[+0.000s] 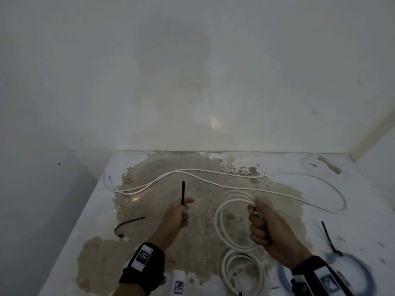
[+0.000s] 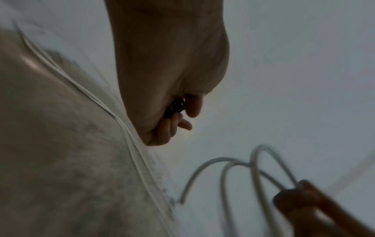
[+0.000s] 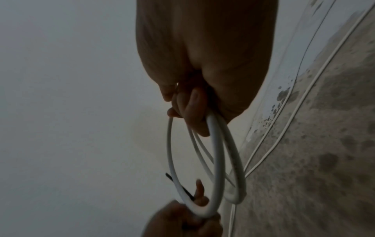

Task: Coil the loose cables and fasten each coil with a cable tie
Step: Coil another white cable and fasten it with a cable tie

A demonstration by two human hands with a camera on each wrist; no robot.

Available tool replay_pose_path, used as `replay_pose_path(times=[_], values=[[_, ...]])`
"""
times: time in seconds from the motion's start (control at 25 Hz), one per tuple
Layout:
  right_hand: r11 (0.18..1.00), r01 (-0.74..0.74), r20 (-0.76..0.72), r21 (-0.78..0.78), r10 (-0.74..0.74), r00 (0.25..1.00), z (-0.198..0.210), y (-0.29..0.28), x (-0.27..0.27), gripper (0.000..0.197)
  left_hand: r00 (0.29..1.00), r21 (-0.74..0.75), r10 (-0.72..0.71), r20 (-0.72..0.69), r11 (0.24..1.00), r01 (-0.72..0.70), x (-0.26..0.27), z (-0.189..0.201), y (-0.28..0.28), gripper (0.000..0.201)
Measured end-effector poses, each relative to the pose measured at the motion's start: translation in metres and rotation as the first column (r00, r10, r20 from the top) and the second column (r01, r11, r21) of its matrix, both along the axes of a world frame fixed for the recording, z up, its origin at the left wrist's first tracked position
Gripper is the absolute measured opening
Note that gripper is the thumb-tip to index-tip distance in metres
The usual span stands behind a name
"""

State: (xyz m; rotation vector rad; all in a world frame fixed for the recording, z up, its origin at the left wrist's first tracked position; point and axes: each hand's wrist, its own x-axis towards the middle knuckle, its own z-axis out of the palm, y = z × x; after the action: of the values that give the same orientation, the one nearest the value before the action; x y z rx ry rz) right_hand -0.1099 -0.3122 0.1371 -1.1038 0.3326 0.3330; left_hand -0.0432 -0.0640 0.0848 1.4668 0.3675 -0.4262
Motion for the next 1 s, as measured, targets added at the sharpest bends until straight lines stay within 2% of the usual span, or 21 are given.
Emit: replay_pose_path(times=[0.04,0.08,0.12,0.2,0.24,0.28,0.36,0.44,0.48,0.56,0.6,0.72,0.84,1.0], values=[[1.0,-0.019,0.005,0.013,0.019,1.0,0.002,0.0,0.001,0.038,0.999,-0.078,-0.052,0.013,0.996,0.053,0.0,0.019,-0.018,0.026],[0.999,-0.025,0.002,0.032,0.025,1.0,0.005,0.0,0.003,0.037,0.988,-0.048,-0.131,0.083,0.99,0.135,0.001,0.034,-0.031,0.018],[0.998,-0.024,-0.005,0.055,0.024,1.0,0.008,0.0,0.004,0.037,0.955,0.067,-0.254,0.155,0.967,0.246,0.002,0.043,-0.042,0.018],[0.995,-0.007,-0.013,0.099,0.008,1.0,0.013,-0.003,0.006,0.037,0.839,0.321,-0.483,0.252,0.859,0.399,0.004,0.043,-0.059,0.048],[0.993,0.008,-0.012,0.114,-0.007,1.0,0.014,-0.004,0.007,0.038,0.791,0.38,-0.544,0.28,0.819,0.429,0.002,0.041,-0.065,0.055],[0.991,0.027,-0.006,0.13,-0.027,1.0,0.014,-0.007,0.007,0.038,0.779,0.372,-0.545,0.309,0.824,0.428,0.001,0.04,-0.071,0.051],[0.986,0.057,0.009,0.155,-0.059,0.998,0.012,-0.011,0.008,0.039,0.819,0.28,-0.446,0.36,0.889,0.361,-0.003,0.041,-0.078,0.032],[0.995,0.08,0.057,0.066,-0.084,0.995,0.01,-0.013,0.007,0.041,0.851,0.246,-0.357,0.385,0.929,0.278,-0.004,0.046,-0.081,0.032],[0.993,0.086,0.11,-0.082,-0.076,0.991,0.008,-0.015,0.006,0.043,0.857,0.231,-0.337,0.389,0.937,0.263,-0.005,0.051,-0.082,0.035],[0.901,0.102,0.231,-0.421,-0.003,0.973,0.008,-0.013,0.003,0.041,0.863,0.205,-0.344,0.371,0.936,0.285,-0.004,0.061,-0.083,0.043],[0.86,0.114,0.27,-0.497,0.028,0.963,0.01,-0.012,0.004,0.037,0.866,0.185,-0.355,0.351,0.933,0.308,-0.004,0.066,-0.083,0.047],[0.847,0.136,0.326,-0.514,0.046,0.944,0.021,-0.007,0.008,0.034,0.914,0.077,-0.304,0.267,0.953,0.295,0.002,0.067,-0.085,0.055],[0.848,0.163,0.322,-0.504,0.01,0.947,0.029,0.004,0.011,0.038,0.947,0.061,-0.206,0.245,0.978,0.197,0.005,0.067,-0.089,0.056],[0.963,0.135,0.219,-0.233,-0.083,0.972,0.026,0.02,0.008,0.041,0.962,0.092,0.071,0.264,0.991,-0.099,0.001,0.075,-0.102,0.057]])
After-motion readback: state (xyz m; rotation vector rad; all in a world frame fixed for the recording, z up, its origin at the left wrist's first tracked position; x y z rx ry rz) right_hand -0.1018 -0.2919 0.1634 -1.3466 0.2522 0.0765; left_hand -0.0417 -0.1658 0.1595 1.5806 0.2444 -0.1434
